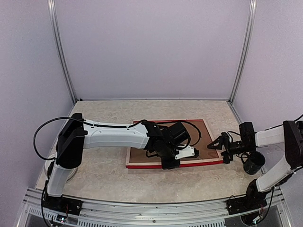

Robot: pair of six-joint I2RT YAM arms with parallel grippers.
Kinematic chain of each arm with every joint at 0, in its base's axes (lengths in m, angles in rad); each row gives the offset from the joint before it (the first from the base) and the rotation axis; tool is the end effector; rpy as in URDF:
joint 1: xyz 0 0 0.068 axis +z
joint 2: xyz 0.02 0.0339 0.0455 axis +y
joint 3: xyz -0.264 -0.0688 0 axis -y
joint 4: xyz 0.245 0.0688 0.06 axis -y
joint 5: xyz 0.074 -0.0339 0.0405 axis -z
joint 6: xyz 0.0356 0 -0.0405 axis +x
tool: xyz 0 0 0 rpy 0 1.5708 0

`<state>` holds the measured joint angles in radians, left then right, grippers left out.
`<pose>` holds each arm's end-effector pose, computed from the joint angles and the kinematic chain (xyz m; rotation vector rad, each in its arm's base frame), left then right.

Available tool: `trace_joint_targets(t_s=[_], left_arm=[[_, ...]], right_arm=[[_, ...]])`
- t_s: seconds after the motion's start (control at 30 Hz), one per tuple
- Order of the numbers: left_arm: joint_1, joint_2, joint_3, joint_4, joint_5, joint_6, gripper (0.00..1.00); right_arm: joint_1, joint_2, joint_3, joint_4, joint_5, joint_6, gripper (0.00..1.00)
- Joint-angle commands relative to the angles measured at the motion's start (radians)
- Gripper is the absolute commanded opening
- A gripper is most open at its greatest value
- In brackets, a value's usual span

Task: Put the photo into the frame
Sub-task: Pass from the left arm to the right

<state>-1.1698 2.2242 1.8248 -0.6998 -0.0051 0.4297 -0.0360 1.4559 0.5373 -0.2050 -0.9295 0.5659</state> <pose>0.1873 -0.4412 0.1855 1.9288 1.8765 -0.2274 0.2282 0.0203 0.1315 0.4899 2.5829 1.4195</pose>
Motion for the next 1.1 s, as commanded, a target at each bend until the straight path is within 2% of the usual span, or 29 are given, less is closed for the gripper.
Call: trace_joint_targets(t_s=[0.0, 0.07, 0.17, 0.27, 0.33, 0.43, 0.47, 0.5, 0.67, 0.87, 1.07], left_arm=[[0.009, -0.1, 0.045, 0.056, -0.071, 0.001, 0.0], [0.01, -0.101, 0.044, 0.058, -0.075, -0.001, 0.02], [0.01, -0.1, 0.037, 0.06, -0.086, -0.005, 0.14], [0.009, -0.103, 0.018, 0.071, -0.104, -0.009, 0.44], [0.009, -0.112, 0.002, 0.081, -0.107, -0.011, 0.51], [0.007, -0.127, -0.008, 0.091, -0.118, -0.016, 0.69], [0.005, -0.13, -0.009, 0.09, -0.122, -0.018, 0.88], [0.002, -0.134, -0.009, 0.091, -0.129, -0.017, 0.97], [-0.03, -0.151, -0.055, 0.12, -0.197, -0.022, 0.99], [-0.079, -0.137, -0.17, 0.219, -0.261, -0.055, 0.99], [-0.133, -0.103, -0.212, 0.295, -0.455, -0.067, 0.99]], right_arm=[[-0.008, -0.034, -0.042, 0.124, -0.145, 0.066, 0.9], [-0.008, -0.053, -0.06, 0.184, -0.178, 0.103, 0.9], [-0.008, -0.08, -0.084, 0.261, -0.22, 0.161, 0.9], [-0.008, -0.106, -0.107, 0.305, -0.232, 0.201, 0.9], [-0.008, -0.108, -0.124, 0.325, -0.232, 0.216, 0.9], [-0.008, -0.099, -0.148, 0.375, -0.24, 0.244, 0.89], [-0.008, -0.097, -0.159, 0.405, -0.245, 0.261, 0.89], [-0.008, -0.097, -0.169, 0.432, -0.249, 0.28, 0.89], [-0.008, -0.113, -0.182, 0.518, -0.265, 0.348, 0.88], [-0.008, -0.178, -0.157, 0.499, -0.261, 0.382, 0.88], [-0.008, -0.248, -0.141, 0.476, -0.257, 0.43, 0.88]])
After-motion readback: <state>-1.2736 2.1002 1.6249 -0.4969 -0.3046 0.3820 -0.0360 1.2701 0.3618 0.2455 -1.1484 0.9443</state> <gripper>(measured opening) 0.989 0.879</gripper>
